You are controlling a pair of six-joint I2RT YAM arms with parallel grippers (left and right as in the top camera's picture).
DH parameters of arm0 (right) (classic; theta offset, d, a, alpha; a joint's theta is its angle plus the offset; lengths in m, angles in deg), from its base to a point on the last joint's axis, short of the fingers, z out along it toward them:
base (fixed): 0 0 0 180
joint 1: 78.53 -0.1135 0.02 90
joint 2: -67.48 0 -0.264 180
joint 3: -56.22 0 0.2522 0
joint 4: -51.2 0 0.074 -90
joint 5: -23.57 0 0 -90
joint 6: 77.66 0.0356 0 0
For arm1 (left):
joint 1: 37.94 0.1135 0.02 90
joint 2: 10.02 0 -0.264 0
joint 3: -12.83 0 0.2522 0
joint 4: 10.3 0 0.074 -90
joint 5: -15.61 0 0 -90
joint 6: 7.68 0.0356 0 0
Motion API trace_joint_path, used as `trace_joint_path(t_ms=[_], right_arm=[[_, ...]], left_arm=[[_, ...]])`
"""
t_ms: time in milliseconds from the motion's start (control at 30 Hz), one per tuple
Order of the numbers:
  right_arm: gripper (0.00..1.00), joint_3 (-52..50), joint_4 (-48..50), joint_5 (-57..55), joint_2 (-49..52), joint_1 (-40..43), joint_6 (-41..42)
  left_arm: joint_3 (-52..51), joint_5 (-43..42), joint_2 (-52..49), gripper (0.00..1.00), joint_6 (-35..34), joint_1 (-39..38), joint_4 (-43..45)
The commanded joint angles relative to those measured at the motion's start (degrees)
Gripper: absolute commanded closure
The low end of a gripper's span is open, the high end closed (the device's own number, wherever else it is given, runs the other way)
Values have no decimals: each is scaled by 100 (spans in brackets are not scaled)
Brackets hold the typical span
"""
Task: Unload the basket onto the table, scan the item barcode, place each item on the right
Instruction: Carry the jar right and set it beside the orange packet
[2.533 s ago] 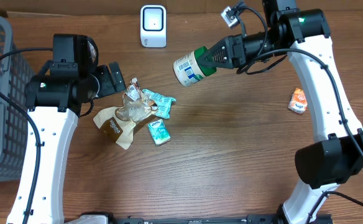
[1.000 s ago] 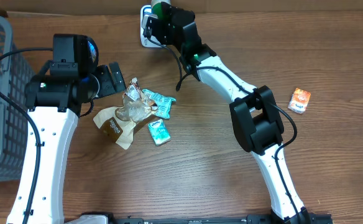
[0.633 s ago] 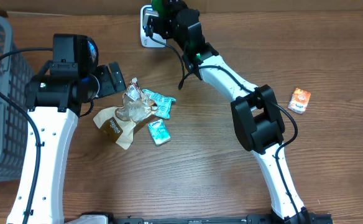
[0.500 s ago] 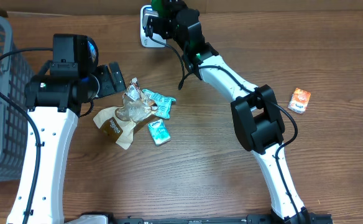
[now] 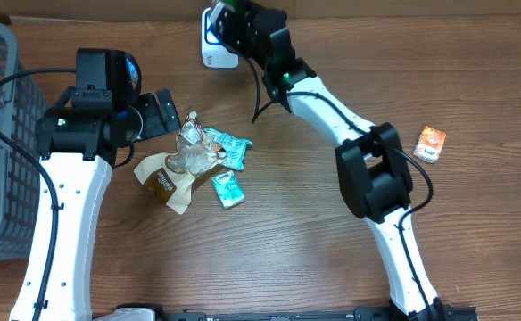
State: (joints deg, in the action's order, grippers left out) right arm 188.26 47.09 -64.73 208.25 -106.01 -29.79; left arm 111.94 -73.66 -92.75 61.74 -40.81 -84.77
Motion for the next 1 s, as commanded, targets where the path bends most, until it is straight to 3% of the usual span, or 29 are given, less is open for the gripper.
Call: trace_joint_path(t_ms=[0,167,300,633,767,967], right_arm=[[54,131,-350,-4,-1200,179,2000],[54,133,-2031,0,-2151,382,3355],[54,133,-3912,-4,-2946,643,4317],[64,-20,-7989,-9,-3399,1578,4815],[64,-774,-8258,-11,-3375,1945,4815],[62,-2321,-7385,-407,-3375,2483,4972]], left_arm=[[96,76,13,1,129,26,4],[96,76,13,0,129,26,4],[96,76,13,0,129,26,4],[96,76,13,0,129,26,4],[96,76,13,0,129,26,4],[96,76,13,0,129,26,4]])
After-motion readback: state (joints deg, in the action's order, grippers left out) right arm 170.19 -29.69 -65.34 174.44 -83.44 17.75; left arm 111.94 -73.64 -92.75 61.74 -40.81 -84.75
